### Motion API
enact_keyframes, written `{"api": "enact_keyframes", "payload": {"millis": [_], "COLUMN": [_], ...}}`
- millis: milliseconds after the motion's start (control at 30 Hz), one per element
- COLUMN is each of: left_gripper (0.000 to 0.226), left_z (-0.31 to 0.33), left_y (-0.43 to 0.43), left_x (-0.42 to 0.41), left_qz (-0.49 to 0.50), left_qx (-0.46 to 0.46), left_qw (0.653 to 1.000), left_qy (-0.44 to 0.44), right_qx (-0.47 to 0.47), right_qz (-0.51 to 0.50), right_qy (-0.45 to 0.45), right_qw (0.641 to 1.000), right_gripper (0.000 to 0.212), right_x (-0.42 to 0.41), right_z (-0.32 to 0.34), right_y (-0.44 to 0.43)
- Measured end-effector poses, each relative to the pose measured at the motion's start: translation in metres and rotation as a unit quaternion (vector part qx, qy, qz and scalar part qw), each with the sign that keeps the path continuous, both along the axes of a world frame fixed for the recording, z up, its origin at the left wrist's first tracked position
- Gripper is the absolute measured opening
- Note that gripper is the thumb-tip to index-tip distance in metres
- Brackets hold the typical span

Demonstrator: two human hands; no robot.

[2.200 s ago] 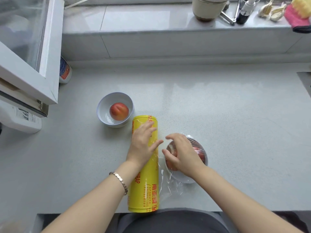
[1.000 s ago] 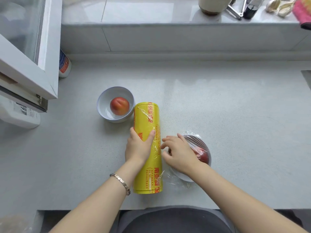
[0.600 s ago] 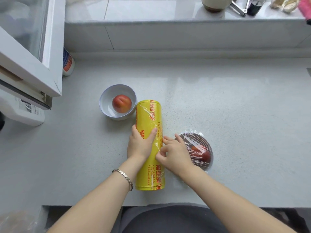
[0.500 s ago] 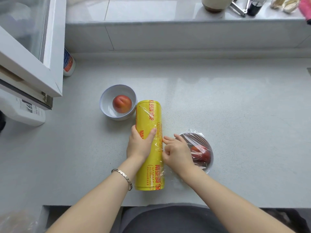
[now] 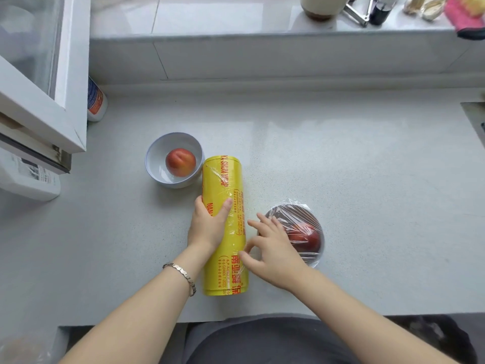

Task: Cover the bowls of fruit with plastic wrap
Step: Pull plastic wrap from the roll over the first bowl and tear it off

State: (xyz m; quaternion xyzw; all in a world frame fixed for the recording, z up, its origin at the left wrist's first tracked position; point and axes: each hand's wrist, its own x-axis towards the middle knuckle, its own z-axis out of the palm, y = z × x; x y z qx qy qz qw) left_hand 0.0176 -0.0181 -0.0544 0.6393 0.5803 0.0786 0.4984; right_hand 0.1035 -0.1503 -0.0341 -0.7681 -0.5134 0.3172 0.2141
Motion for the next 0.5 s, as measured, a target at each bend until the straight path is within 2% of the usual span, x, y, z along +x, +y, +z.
{"api": "enact_keyframes", "payload": {"millis": [100,300,400,500], "left_gripper": [0.067,0.07,0.068,0.064], "left_z": [0.0,-0.001,0.0,0.0], "left_y": [0.0,-0.001,0.0,0.001], "left_x": [0.0,0.002,0.001,0.0], "left_qz": [0.004,0.003,0.004,0.007], "left_qx": [0.002,0.014,0.01,0.006], "left_qw": [1.0,1.0,1.0,1.0], "left_qy": [0.0,0.007,0.005,-0.006], "right_qx": [-0.027,-0.014,0.066,0.083], "right_qz": [0.045,-0.013,-0.012,-0.005], "right_qy": [-0.031,-0.017,-0.07,-0.04], "right_qw": [0.998,1.0,0.995,0.996], "right_gripper": [0.035,0.029,0.012,0.013], "right_x": [-0.006,-0.014,-0.01,-0.003], "right_z": [0.0,-0.004,-0.016,-0.024], "right_y": [0.007,0.011,0.01,0.007]}}
